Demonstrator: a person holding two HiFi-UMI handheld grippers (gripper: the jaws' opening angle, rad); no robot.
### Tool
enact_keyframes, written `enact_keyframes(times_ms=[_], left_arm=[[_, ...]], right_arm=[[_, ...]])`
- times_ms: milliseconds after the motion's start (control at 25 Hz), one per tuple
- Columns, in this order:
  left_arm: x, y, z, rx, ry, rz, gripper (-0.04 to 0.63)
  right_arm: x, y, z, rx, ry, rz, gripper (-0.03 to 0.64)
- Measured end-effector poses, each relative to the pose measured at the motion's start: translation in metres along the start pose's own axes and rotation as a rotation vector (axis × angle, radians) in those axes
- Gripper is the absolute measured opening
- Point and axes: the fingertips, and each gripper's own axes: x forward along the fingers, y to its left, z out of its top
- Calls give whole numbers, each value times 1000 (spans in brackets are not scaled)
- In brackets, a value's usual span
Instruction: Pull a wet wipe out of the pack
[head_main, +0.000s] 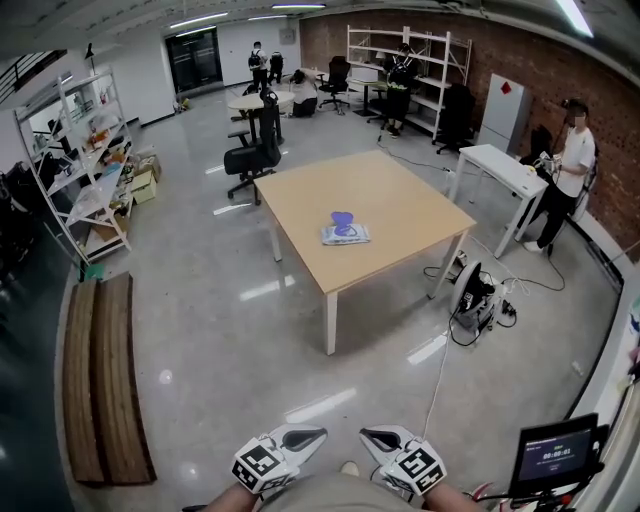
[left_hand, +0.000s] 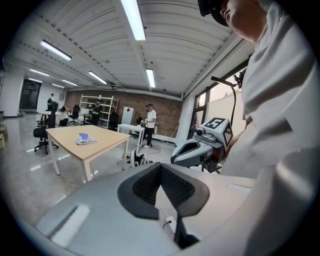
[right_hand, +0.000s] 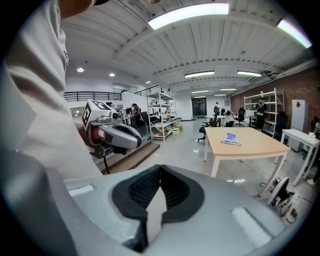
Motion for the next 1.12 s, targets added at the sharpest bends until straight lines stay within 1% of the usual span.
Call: enact_keyframes(times_ms=[200,320,440,560,680,760,840,1000,1120], left_arm=[[37,1,8,1,-18,11,6],[63,5,12,-1,-28,34,6],[87,10,20,-23,-39,46,6],[99,7,20,-36,-17,20,6],[104,9,22,1,11,15,6],[110,17,27,4,1,33,6],[118,28,30,-12,-7,45,6],[130,49,33,-19,8,40,6],[135,75,41,-9,0,29,6]], right_arm=[[-14,-29,-11,-30,6,13,3],[-22,-49,-24,-25,18,27,3],[-29,-73,-30,-27,22,32,3],[-34,-88,-27,-20,11,7,3],[-33,-97,-25,18,-9,-17,3],[-28,-106,-26,13,-10,-8,3],[-24,-118,-25,1,-9,4,3],[-14,-142,-20,14,-7,-3,3],[1,-160,-7,13,-13,-22,3]])
